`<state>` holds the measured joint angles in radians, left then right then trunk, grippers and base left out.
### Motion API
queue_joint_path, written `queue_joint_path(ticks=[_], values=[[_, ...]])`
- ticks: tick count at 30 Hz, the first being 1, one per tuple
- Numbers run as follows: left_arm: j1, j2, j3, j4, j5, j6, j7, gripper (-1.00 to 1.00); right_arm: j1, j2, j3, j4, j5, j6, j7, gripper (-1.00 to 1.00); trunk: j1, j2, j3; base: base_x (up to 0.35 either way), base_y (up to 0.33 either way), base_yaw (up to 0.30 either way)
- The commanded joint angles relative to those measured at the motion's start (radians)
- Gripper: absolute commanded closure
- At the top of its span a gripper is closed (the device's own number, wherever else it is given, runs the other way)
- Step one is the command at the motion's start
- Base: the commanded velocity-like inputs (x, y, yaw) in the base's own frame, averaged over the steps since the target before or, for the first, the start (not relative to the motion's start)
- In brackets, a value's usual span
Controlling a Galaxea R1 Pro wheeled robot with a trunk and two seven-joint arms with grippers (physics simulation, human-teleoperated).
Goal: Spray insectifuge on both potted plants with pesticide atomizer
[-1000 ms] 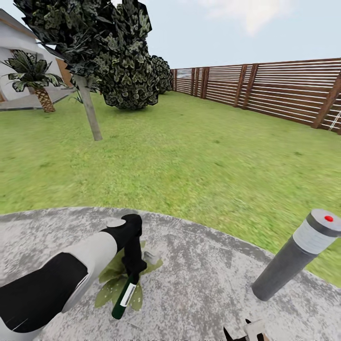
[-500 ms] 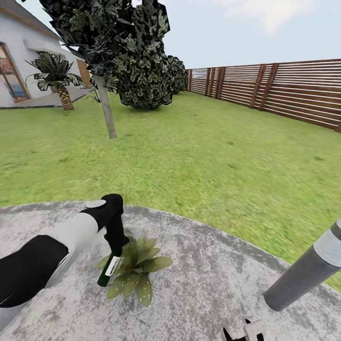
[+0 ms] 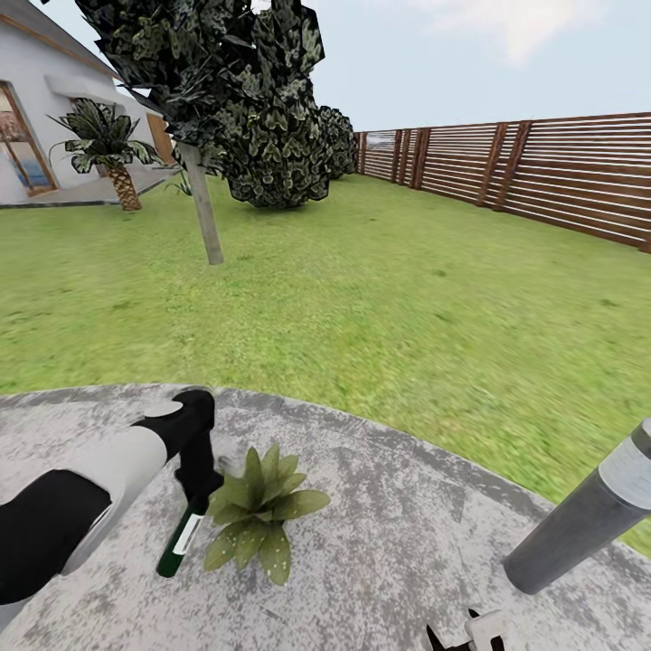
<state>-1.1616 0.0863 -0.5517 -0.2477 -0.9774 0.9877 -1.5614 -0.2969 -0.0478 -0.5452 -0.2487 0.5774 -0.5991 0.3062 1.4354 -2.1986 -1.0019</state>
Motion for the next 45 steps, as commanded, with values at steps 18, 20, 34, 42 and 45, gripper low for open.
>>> queue_joint_path(ticks=[18, 20, 34, 42, 45], values=[[0.092, -0.006, 0.003, -0.001, -0.010, 0.008, -0.009, 1.00, -0.001, 0.000, -0.009, 0.000, 0.003, -0.002, 0.008, -1.00, 0.000, 0.000, -0.001, 0.041, 0.002, 0.000], [0.092, -0.005, 0.003, -0.001, -0.011, 0.009, -0.009, 1.00, -0.001, 0.000, -0.009, 0.000, 0.002, -0.002, 0.008, -1.00, 0.000, 0.000, -0.001, 0.132, 0.175, 0.000], [0.092, -0.007, 0.009, -0.004, -0.009, 0.009, -0.009, 1.00, -0.001, 0.000, -0.009, 0.000, 0.002, -0.003, 0.008, -1.00, 0.000, 0.000, 0.001, 0.027, 0.036, -0.095], [0.092, -0.006, 0.011, -0.004, -0.009, 0.009, -0.009, 1.00, -0.001, 0.000, -0.009, 0.000, 0.002, -0.002, 0.008, -1.00, 0.000, 0.000, 0.002, -0.127, 0.038, -0.131], [0.092, -0.006, 0.011, -0.004, -0.009, 0.009, -0.009, 1.00, -0.001, 0.000, -0.009, 0.000, 0.002, -0.003, 0.008, -1.00, 0.000, 0.000, 0.002, -0.021, 0.007, -0.006]])
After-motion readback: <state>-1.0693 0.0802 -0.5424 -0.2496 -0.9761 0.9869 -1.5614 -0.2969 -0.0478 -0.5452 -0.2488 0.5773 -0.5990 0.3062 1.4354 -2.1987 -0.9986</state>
